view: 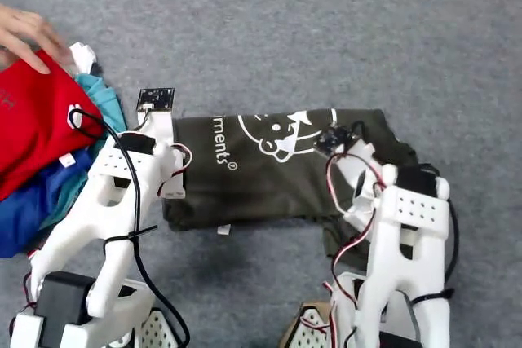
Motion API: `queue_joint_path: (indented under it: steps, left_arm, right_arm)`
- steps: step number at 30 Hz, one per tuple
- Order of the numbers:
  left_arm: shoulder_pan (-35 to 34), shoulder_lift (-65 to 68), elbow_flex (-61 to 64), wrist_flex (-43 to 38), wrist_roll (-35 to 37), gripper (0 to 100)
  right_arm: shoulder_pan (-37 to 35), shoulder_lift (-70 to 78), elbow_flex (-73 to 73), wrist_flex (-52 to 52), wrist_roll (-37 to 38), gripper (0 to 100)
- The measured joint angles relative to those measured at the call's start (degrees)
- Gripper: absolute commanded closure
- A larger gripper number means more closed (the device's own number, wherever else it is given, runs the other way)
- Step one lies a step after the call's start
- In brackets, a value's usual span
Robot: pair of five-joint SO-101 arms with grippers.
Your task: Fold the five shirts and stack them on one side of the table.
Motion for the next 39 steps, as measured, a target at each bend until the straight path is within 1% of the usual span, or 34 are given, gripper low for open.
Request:
queue_joint_path:
  steps: [7,10,14,18,21,24,26,29,32,37,39]
  left_arm:
    - [0.0,0.0,0.7,0.0,0.0,98]
    - [0.0,0.0,0.7,1.1,0.0,98]
    - [0.0,0.0,0.7,1.8,0.0,98]
    - [0.0,0.0,0.7,1.8,0.0,98]
    - [0.0,0.0,0.7,1.8,0.0,98]
    - [0.0,0.0,0.7,1.8,0.0,98]
    - [0.0,0.0,0.7,1.8,0.0,98]
    - [0.0,0.0,0.7,1.8,0.0,98]
    - [0.0,0.0,0.7,1.8,0.0,98]
    - [0.0,0.0,0.7,1.8,0.0,98]
    - [0.0,0.0,0.7,1.8,0.0,98]
  right_arm:
    - [-1.0,-0.1,11.8,-8.8,0.0,99.5]
    - [-0.9,-0.4,15.8,-9.9,0.0,99.5]
    - [-0.9,-1.5,16.8,-10.2,0.3,99.6]
    - [-1.1,-1.1,15.6,-6.6,3.9,99.6]
    - [-1.1,-1.8,12.8,-2.5,4.7,99.6]
    - [2.1,-5.0,8.2,-0.3,4.8,99.2]
    - [4.7,-7.7,5.1,0.6,5.5,96.0]
    - [7.7,-10.9,2.6,2.3,10.7,86.1]
    - [10.8,-11.7,2.8,2.7,19.4,79.4]
    - [17.6,-12.0,7.8,-2.5,37.8,79.3]
    - [18.5,-12.0,11.1,-5.2,44.0,79.3]
